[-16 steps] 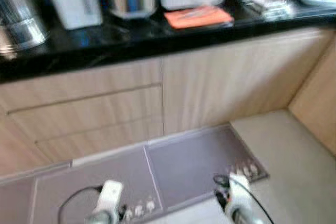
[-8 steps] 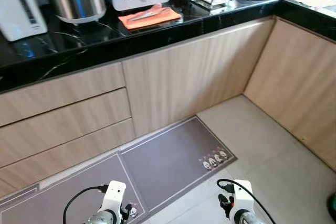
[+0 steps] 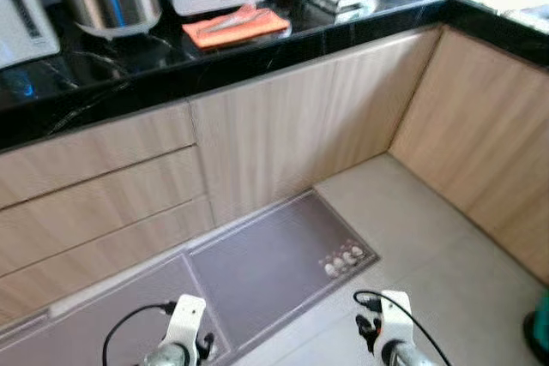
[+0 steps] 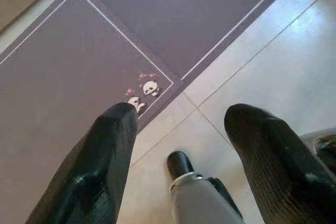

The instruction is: Kitchen organization

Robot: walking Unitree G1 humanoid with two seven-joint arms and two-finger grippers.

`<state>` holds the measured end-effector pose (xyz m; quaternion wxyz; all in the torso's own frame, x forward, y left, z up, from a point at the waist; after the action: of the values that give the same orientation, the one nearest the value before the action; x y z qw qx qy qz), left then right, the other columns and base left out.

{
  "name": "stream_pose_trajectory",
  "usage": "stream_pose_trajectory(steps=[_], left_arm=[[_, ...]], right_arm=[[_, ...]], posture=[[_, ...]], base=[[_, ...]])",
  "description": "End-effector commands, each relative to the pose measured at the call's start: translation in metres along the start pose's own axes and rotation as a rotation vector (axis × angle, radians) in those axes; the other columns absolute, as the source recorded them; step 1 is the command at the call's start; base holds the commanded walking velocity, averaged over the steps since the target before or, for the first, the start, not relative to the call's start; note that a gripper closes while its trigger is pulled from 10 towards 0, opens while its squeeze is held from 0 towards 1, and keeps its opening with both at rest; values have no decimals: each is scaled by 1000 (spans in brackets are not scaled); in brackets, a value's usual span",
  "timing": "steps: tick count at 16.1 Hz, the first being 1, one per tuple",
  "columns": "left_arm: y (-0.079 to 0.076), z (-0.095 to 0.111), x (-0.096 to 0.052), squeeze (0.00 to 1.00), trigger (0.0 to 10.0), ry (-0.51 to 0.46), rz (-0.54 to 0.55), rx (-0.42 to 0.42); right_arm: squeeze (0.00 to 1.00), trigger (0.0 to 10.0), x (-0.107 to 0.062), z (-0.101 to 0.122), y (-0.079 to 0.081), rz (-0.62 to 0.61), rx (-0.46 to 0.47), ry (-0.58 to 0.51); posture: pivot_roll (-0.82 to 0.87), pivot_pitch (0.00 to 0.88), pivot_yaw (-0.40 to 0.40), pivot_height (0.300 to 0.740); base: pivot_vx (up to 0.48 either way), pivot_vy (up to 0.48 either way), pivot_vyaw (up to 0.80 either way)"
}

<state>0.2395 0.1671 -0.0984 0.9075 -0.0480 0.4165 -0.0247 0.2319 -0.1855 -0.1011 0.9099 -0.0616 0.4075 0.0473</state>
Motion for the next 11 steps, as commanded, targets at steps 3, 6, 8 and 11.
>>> stream_pose_trajectory(steps=[3, 6, 8, 11], left_arm=[[1, -5, -1, 0, 10000, 22, 3, 6], [0, -5, 0, 0, 10000, 24, -4, 11], [-1, -4, 0, 0, 10000, 26, -5, 45], [-1, -5, 0, 0, 10000, 29, 10, 33]], right_arm=[[0, 10000, -1, -4, 0, 3, -2, 12], [0, 10000, -1, -5, 0, 6, -5, 14], [0, 10000, -1, -5, 0, 6, -7, 15], [0, 10000, -1, -5, -1, 7, -9, 15]], posture=[[-82, 0, 6, 740], [-85, 0, 6, 740], [-85, 0, 6, 740], [-83, 0, 2, 740]], base=[[0, 0, -587], [0, 0, -573], [0, -197, -566], [0, -306, -569]])
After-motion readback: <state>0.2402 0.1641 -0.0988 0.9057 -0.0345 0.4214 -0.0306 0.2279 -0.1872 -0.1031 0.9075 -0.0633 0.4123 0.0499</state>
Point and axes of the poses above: a point about 5 cm out from each wrist's last joint towards the gripper, its own x axis pointing out of the wrist towards the gripper, its own z axis along the axis of the wrist's last joint, y = z × x, the point moved 4 cm from there along x, pointing out of the wrist towards the gripper, and after that the axes turned 15 degrees about -x, right-handed, at the moved point
